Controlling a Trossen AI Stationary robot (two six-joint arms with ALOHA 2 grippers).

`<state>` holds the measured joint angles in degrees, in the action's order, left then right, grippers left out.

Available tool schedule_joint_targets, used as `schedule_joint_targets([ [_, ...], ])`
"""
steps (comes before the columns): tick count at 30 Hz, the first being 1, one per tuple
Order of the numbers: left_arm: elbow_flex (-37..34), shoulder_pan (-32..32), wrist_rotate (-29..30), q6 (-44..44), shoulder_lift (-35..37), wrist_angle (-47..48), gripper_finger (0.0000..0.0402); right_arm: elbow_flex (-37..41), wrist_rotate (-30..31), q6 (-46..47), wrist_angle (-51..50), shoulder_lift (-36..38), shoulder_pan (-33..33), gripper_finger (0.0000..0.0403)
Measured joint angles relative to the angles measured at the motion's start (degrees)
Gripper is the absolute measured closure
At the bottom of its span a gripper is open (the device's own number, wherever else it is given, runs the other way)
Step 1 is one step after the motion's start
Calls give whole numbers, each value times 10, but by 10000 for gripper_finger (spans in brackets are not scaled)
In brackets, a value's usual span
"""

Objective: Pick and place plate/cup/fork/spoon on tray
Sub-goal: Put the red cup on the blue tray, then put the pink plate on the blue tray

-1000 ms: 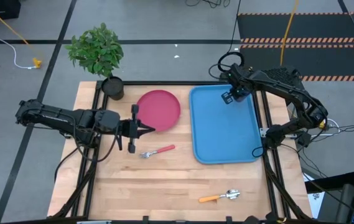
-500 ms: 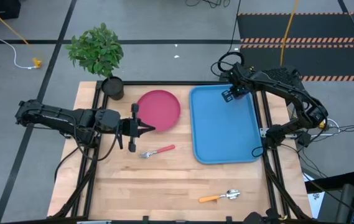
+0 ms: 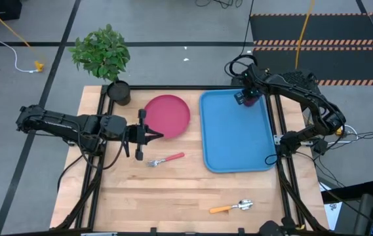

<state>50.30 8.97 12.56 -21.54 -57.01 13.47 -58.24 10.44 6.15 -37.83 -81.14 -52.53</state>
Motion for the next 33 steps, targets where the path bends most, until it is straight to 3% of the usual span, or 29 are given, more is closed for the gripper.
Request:
schedule_joint_targets([
  [7,0,0,0,0,0,0,392,0,0,2,23,0,0,305],
  [23,0,0,0,-7,0,0,392,0,0,12,31,6,0,213],
  [33,0,0,0,-8,0,0,392,0,2,22,49,105,31,208],
])
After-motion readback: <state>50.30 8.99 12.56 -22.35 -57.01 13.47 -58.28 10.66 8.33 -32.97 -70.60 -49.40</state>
